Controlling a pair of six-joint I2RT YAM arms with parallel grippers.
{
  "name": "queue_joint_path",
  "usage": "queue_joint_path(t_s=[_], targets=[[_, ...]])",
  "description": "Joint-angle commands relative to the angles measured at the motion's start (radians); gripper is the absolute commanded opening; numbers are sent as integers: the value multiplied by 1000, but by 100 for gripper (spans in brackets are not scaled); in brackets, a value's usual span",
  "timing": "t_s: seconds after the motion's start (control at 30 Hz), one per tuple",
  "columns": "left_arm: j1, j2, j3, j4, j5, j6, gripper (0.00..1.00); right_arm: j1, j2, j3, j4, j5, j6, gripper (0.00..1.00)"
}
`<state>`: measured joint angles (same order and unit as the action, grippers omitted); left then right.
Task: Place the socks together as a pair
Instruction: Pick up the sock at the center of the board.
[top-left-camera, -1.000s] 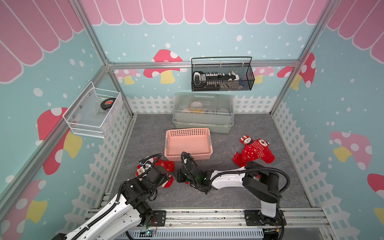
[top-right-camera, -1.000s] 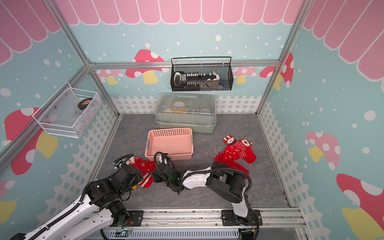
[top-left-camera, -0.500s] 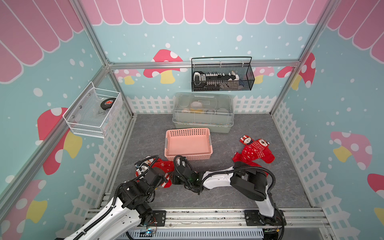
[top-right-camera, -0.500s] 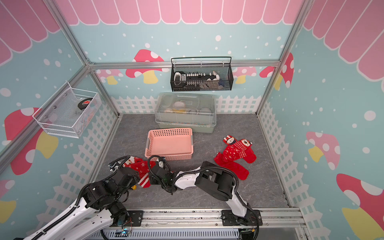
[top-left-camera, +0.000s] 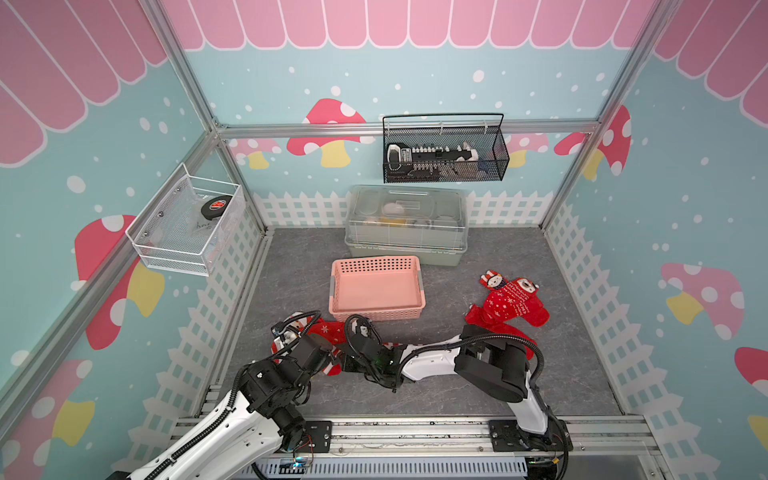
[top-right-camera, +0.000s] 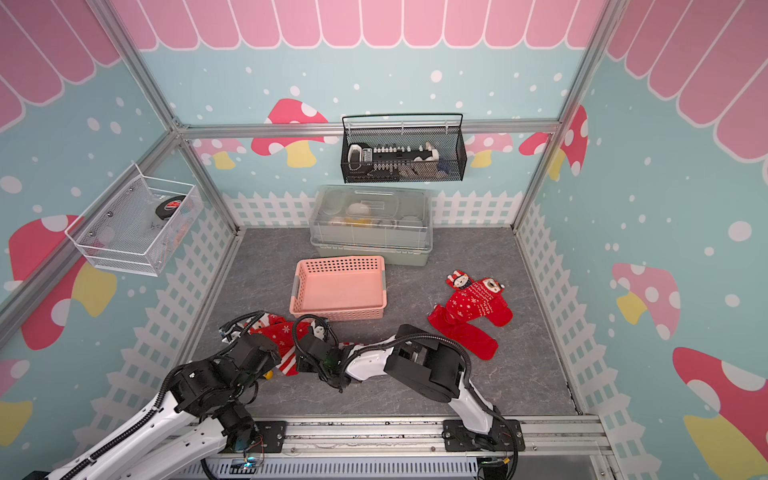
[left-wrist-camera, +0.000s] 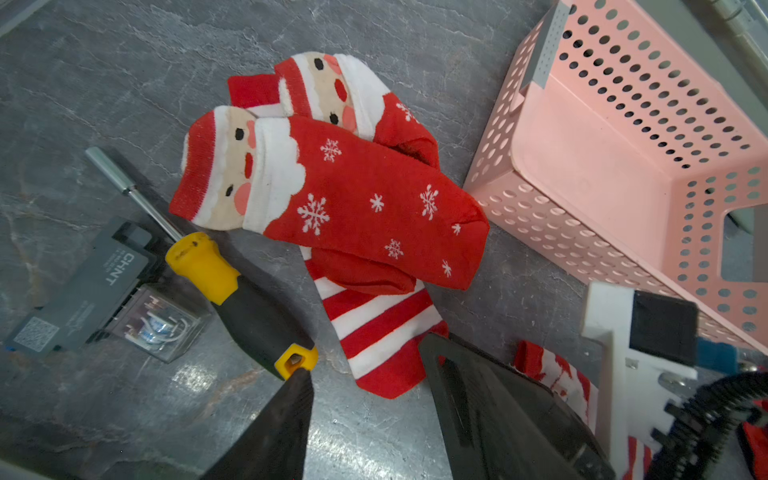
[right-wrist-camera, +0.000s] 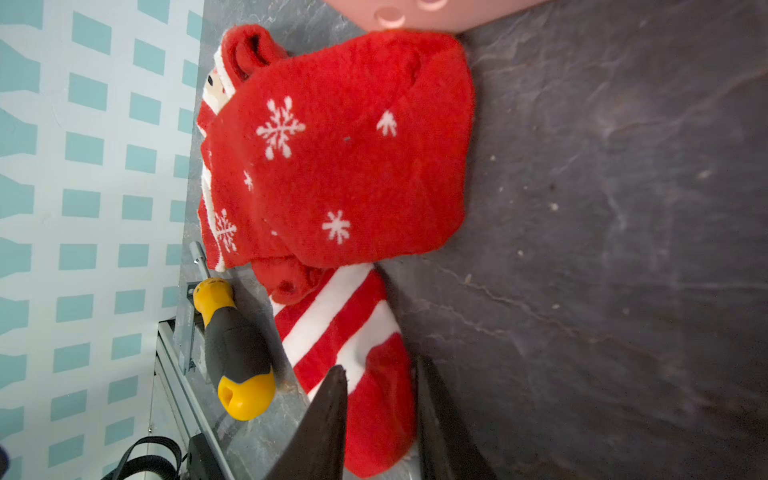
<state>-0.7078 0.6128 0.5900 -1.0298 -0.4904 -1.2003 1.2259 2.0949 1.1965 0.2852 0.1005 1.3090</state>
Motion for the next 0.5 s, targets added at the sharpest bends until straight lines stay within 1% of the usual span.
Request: queue_joint_path(t_s=[0.0, 0.1, 0.17, 0.3, 0.47], targets=[[4, -12, 34, -30, -17, -17, 60, 7, 18, 25, -18, 8, 13, 17], [5, -20, 46, -34, -17, -14, 60, 7, 5, 37, -18, 13, -1, 5], [5, -26, 56, -39, -16, -10, 60, 7, -9, 46, -18, 20, -13, 0], [5, -39, 84, -69, -32, 0, 61, 6, -48, 69, -15, 34, -57, 0], [5, -78, 129, -116, -80, 15, 62, 3, -109, 116, -16, 32, -132, 0]])
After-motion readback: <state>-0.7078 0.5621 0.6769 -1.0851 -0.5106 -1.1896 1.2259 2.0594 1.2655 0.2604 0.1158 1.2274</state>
